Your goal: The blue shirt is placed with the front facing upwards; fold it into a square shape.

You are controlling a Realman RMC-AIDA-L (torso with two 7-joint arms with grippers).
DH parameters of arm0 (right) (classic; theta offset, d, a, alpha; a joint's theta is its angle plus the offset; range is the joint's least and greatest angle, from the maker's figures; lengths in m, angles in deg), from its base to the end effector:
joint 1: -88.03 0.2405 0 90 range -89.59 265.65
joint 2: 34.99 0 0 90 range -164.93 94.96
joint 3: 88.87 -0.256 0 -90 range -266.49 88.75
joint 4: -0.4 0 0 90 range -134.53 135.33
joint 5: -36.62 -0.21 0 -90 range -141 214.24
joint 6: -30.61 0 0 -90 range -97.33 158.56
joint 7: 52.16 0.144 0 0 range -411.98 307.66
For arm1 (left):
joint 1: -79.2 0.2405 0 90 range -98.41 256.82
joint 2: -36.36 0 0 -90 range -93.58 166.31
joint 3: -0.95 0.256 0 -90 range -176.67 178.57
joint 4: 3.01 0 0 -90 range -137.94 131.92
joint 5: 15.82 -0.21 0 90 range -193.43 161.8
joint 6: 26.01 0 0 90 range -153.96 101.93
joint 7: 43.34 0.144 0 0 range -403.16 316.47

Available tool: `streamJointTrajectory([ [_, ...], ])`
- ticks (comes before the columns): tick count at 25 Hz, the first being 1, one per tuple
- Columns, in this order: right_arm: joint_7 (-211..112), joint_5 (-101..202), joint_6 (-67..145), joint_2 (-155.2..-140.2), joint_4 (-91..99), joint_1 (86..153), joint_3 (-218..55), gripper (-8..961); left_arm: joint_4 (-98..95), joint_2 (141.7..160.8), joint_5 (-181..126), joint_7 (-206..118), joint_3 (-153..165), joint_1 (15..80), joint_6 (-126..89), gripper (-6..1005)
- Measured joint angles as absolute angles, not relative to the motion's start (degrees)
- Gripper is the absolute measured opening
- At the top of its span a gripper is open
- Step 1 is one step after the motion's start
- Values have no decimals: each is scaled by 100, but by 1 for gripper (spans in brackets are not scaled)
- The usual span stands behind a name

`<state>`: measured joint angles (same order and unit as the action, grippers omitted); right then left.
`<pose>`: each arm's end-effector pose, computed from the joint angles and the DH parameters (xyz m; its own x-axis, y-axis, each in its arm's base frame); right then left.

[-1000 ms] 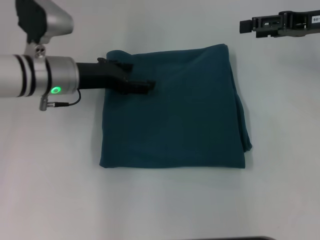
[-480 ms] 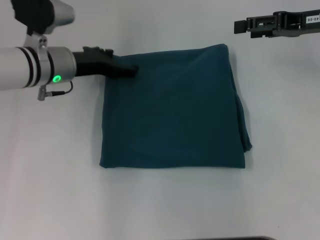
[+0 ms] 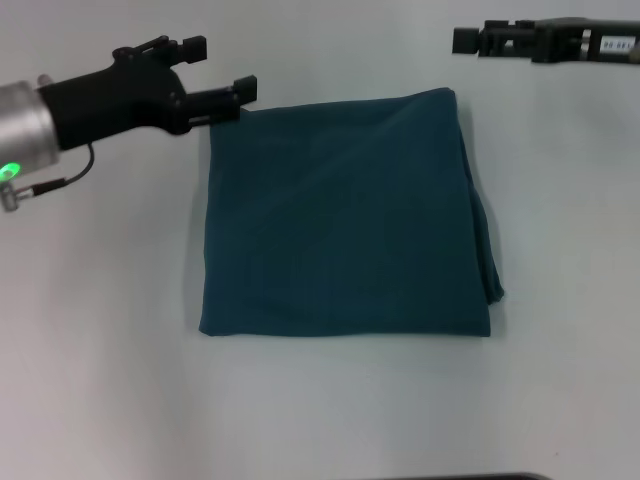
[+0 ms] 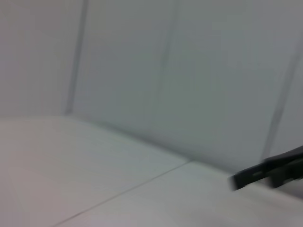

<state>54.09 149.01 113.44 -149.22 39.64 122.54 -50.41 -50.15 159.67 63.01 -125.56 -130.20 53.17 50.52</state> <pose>0.2556 0.3783 0.0468 0.5612 -0.5902 -0.5802 -0.7595 -0.6458 -0.0776 -0.2399 0.3519 -0.0004 0.7493 0.2670 0.6060 0.5219 -0.8013 -0.2923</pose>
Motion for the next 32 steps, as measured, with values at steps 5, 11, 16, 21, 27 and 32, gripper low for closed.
streamJointTrajectory([
  [5,3746,14385,11739,-15237,3795,11909,-5044,900,-4926,15915,6413,-11912,-13432,5579,6587,908],
  [11,2642,14585,12091,-15311,3339,11654,-4952,900,-4643,15725,5901,-12035,-13372,5569,7208,908],
  [16,2530,15041,12397,-15273,3588,11414,-4910,900,-4486,15556,5381,-12219,-13352,5456,7539,908],
  [21,2346,15402,12511,-15350,3884,11187,-4913,900,-4496,15574,4979,-12108,-13250,5380,7593,908],
  [27,1804,15374,12514,-15434,3749,11079,-4956,900,-4463,15576,4899,-11890,-13188,5338,7608,908],
  [32,1688,15369,12525,-15440,3644,11113,-4959,900,-4327,15582,4870,-11611,-13210,5414,7616,908],
])
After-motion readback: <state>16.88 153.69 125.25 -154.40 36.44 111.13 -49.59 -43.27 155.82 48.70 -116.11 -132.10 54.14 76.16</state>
